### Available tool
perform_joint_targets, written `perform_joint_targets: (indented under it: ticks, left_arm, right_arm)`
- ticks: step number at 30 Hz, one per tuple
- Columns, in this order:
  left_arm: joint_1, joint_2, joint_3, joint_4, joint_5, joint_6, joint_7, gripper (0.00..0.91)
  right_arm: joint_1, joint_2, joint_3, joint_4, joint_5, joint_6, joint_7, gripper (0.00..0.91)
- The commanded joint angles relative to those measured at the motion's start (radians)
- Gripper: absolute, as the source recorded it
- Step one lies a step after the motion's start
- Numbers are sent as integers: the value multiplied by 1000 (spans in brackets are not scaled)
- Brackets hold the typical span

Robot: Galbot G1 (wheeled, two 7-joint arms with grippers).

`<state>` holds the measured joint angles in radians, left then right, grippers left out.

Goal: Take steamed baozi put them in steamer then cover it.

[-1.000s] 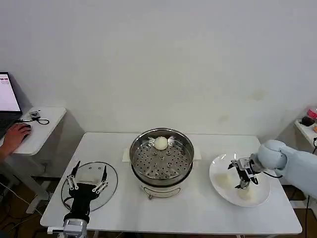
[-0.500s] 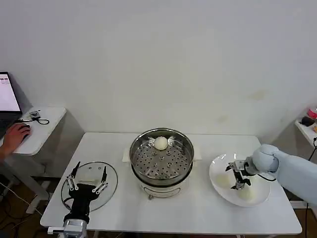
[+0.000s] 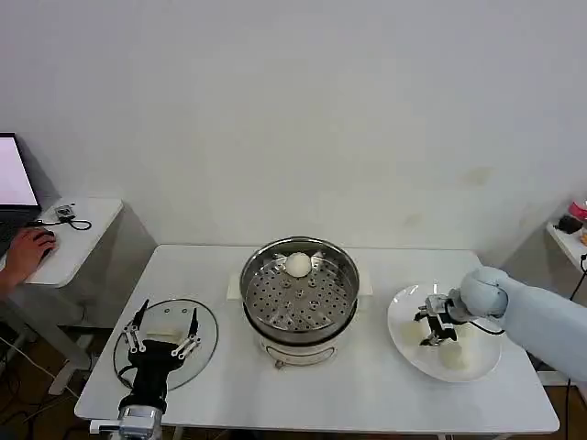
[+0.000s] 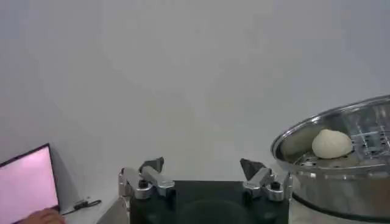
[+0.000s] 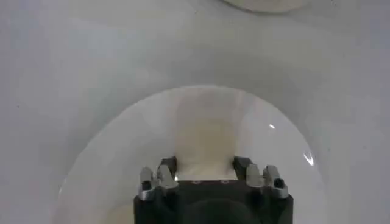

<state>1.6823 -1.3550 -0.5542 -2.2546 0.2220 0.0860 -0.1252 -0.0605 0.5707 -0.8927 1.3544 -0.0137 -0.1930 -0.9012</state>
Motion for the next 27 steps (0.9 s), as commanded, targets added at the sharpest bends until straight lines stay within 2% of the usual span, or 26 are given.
perform_joint_targets:
  ticks: [1,9,12,17,21,23,27]
  left_arm:
    - [-5,4,1,13,-2,-3,0,907]
    - [-26,9,-2,28,-7,-3,-1,907]
    - [-35,12,-7,30,-11,-1,-2,907]
    - [-43,17,-20,34,-17,1,-4,907]
    - [-39,21,-30,24,-21,4,-5,907]
    - [-36,25,-38,18,-27,4,-4,907]
    - [-27,29,-45,8,-30,4,-4,907]
  right_arm:
    - [317,-33,-122,62,88,-12,-32,635]
    - [658,49,-217,145,251,-45,-22,635]
    - [748,125,-278,202,313,-73,-4,645]
    - [760,278,-317,230,423,-156,62,645]
    - [744,367,-334,226,508,-217,106,645]
    - [728,436,-349,203,564,-271,143,645]
    - [703,520,-378,136,613,-321,158,645]
